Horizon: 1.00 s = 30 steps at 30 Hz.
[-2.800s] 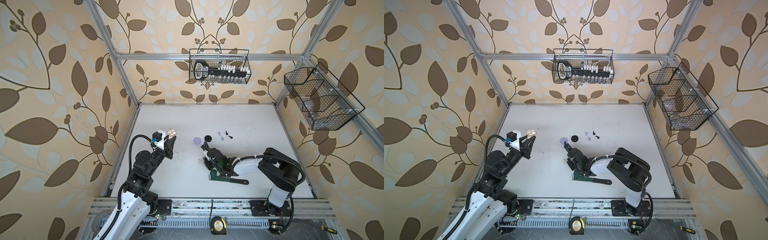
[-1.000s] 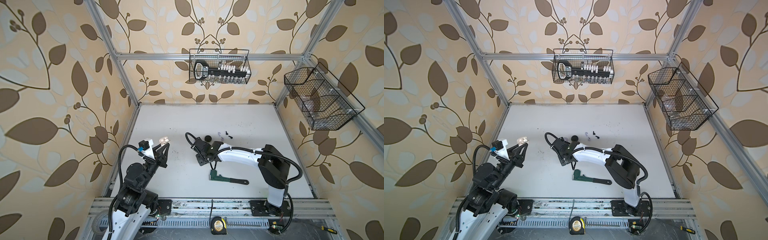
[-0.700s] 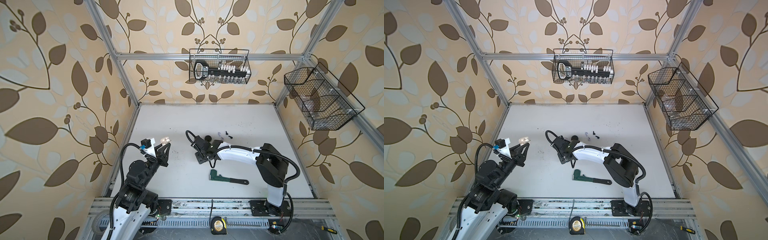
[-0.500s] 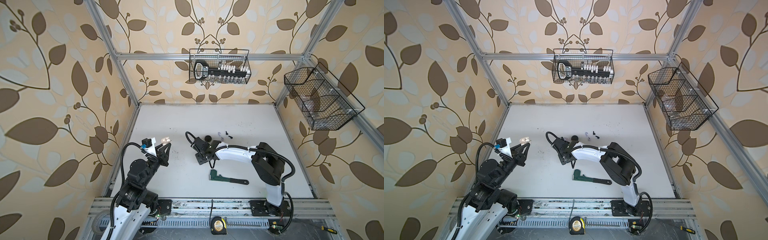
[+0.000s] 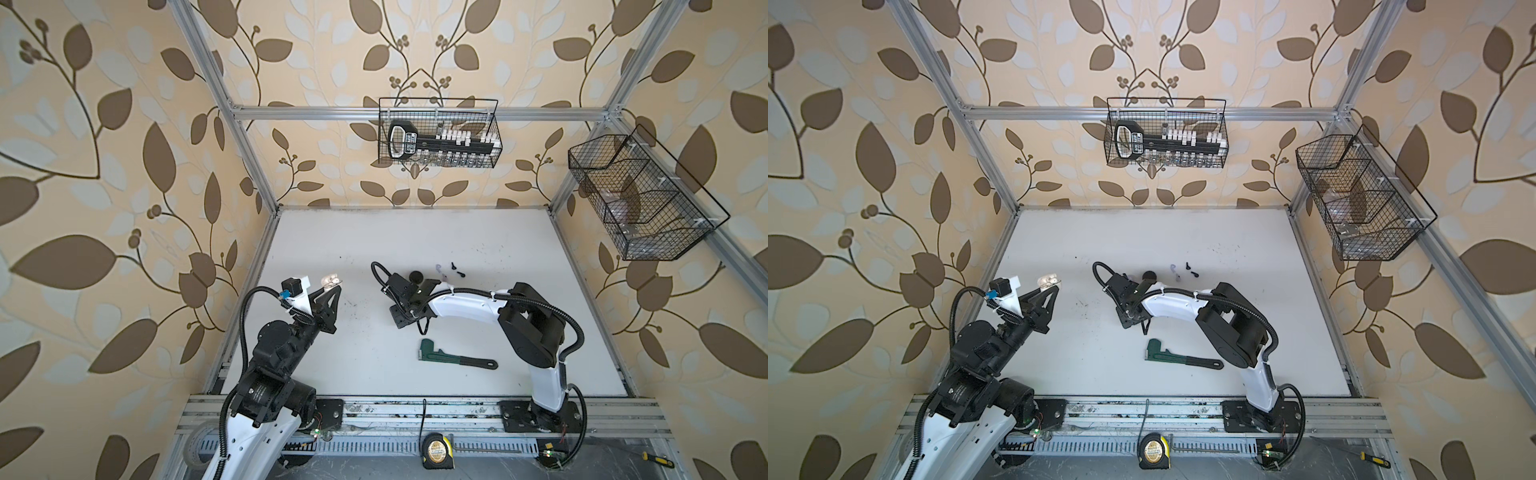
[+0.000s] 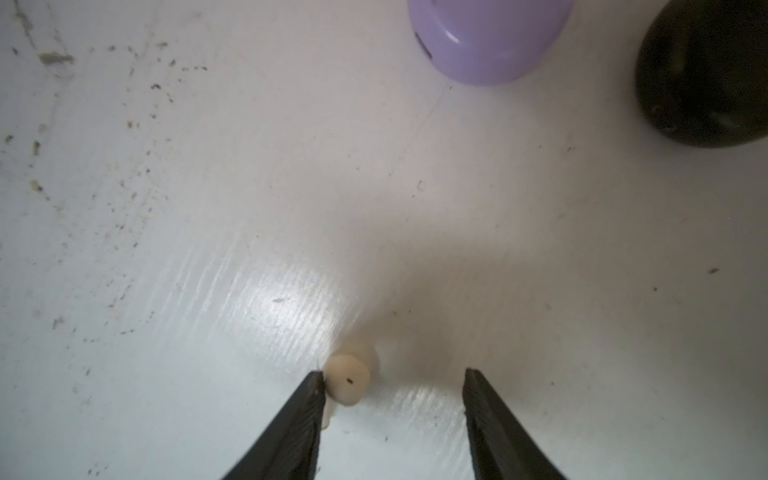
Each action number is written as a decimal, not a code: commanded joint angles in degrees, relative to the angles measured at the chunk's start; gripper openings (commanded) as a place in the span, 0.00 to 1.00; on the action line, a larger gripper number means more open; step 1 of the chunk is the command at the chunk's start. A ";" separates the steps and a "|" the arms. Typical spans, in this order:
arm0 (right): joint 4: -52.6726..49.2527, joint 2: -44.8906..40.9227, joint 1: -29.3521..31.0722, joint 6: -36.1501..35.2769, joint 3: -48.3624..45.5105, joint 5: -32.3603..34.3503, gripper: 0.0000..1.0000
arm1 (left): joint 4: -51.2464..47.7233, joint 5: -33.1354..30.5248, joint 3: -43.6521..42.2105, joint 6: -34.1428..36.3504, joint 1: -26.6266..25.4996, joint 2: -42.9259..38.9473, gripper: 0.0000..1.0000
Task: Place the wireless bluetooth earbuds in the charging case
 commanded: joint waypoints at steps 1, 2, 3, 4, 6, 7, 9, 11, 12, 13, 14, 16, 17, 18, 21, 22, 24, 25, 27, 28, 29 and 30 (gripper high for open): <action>-0.86 1.59 0.29 -0.56 1.73 -0.87 0.55 | 1.98 -0.66 0.78 -0.23 0.71 -0.62 0.00; -0.84 1.45 0.35 -0.51 1.87 -0.45 0.55 | 1.98 -0.58 0.79 -0.28 0.71 -0.54 0.00; -0.82 1.36 0.43 -0.53 1.90 -0.15 0.55 | 1.98 -0.44 0.79 -0.28 0.68 -0.52 0.00; -0.88 1.35 0.42 -0.45 1.94 0.03 0.55 | 1.98 -0.34 0.79 -0.30 0.69 -0.50 0.00; -0.97 1.41 0.66 -0.48 2.24 0.05 0.55 | 1.98 -0.31 0.73 -0.29 0.72 -0.47 0.00; -1.09 1.67 0.71 -0.41 2.50 0.05 0.55 | 1.98 -0.22 0.73 -0.32 0.73 -0.53 0.00; -1.46 2.45 1.02 -0.47 3.08 0.41 0.55 | 1.98 -0.29 0.71 -0.33 0.68 -0.53 0.00; -1.76 3.16 1.18 -0.40 3.64 0.50 0.54 | 1.85 -0.29 0.79 -0.28 0.72 -0.48 0.00; -1.84 3.49 1.30 -0.46 3.89 0.50 0.53 | 1.93 -0.32 0.75 -0.32 0.73 -0.57 0.00; -2.00 3.77 1.39 -0.43 4.00 0.46 0.52 | 1.98 -0.34 0.70 -0.28 0.65 -0.62 0.00; -2.00 3.98 1.50 -0.47 4.10 0.46 0.50 | 1.98 -0.42 0.62 -0.32 0.64 -0.62 0.00; -2.03 4.24 1.58 -0.39 4.09 0.42 0.49 | 1.98 -0.44 0.70 -0.34 0.65 -0.51 0.00; -1.95 4.35 1.55 -0.34 4.01 0.42 0.47 | 1.89 -0.39 0.72 -0.32 0.72 -0.53 0.00; -1.97 4.34 1.70 -0.37 3.98 0.42 0.46 | 1.93 -0.44 0.75 -0.30 0.64 -0.55 0.00; -1.94 4.21 1.81 -0.09 3.37 0.76 0.41 | 1.89 -0.52 0.71 -0.28 0.70 -0.61 0.00; -1.76 4.09 1.87 0.00 3.10 0.72 0.40 | 1.89 -0.56 0.70 -0.28 0.68 -0.55 0.00; -1.43 4.08 1.81 0.19 2.71 0.18 0.38 | 1.89 -0.64 0.72 -0.28 0.67 -0.53 0.00; -1.43 4.08 1.85 0.20 2.62 0.02 0.37 | 1.89 -0.69 0.68 -0.31 0.66 -0.52 0.00; -1.35 3.99 2.01 0.36 2.45 -0.12 0.37 | 1.87 -0.66 0.73 -0.30 0.65 -0.39 0.00; -1.21 3.90 1.99 0.31 2.28 -0.14 0.37 | 1.76 -0.65 0.74 -0.30 0.72 -0.46 0.00; -1.11 3.85 2.00 0.36 2.20 -0.19 0.37 | 1.80 -0.72 0.73 -0.28 0.65 -0.53 0.00; -1.07 3.81 2.06 0.52 2.06 -0.46 0.37 | 1.80 -0.80 0.70 -0.34 0.69 -0.50 0.00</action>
